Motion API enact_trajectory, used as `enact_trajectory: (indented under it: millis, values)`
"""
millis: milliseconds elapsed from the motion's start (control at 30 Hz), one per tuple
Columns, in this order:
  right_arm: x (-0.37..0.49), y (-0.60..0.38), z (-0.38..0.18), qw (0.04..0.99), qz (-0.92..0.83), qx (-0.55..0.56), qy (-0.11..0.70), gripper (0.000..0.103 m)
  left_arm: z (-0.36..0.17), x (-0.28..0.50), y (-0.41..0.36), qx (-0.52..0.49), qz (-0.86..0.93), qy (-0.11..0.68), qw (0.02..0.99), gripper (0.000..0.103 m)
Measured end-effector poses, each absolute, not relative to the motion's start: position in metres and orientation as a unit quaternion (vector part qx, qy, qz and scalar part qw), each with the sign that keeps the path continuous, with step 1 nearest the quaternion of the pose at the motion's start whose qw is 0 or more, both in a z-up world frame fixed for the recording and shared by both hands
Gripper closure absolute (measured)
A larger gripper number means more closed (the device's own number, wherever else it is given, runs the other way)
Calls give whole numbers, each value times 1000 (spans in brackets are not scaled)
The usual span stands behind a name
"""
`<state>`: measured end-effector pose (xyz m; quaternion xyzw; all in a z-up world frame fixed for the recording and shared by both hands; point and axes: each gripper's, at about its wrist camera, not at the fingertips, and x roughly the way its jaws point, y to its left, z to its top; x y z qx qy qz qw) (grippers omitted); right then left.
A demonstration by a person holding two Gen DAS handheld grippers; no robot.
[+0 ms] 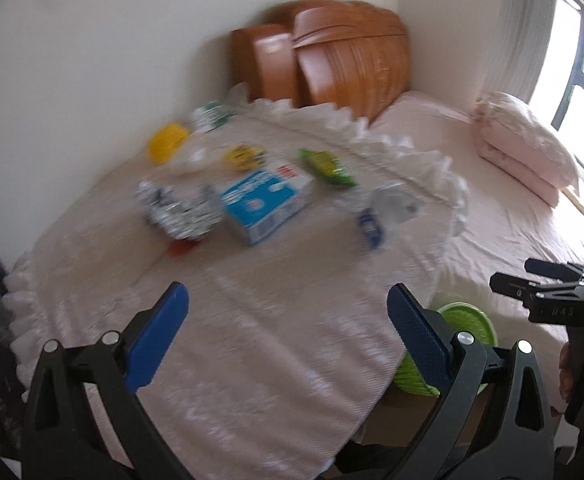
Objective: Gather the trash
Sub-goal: 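Move both empty tools back over the trash on the bed, then grasp the white tissue with the right tool while the left tool grasps the yellow-green snack bag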
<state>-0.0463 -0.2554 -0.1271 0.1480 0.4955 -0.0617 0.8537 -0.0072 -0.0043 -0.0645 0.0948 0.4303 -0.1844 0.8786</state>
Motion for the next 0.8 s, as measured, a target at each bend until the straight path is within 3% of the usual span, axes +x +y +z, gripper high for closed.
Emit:
enact_trajectory:
  millis: [333, 600, 800]
  values:
    - [48, -199, -133, 861, -7, 70, 503, 2, -80, 13, 35, 79, -137, 451, 878, 8]
    - [104, -182, -159, 844, 7, -4, 537, 2, -93, 45, 9, 169, -182, 440, 863, 8]
    - [107, -190, -166, 835, 41, 27, 549, 38, -97, 73, 1, 178, -196, 442, 857, 8]
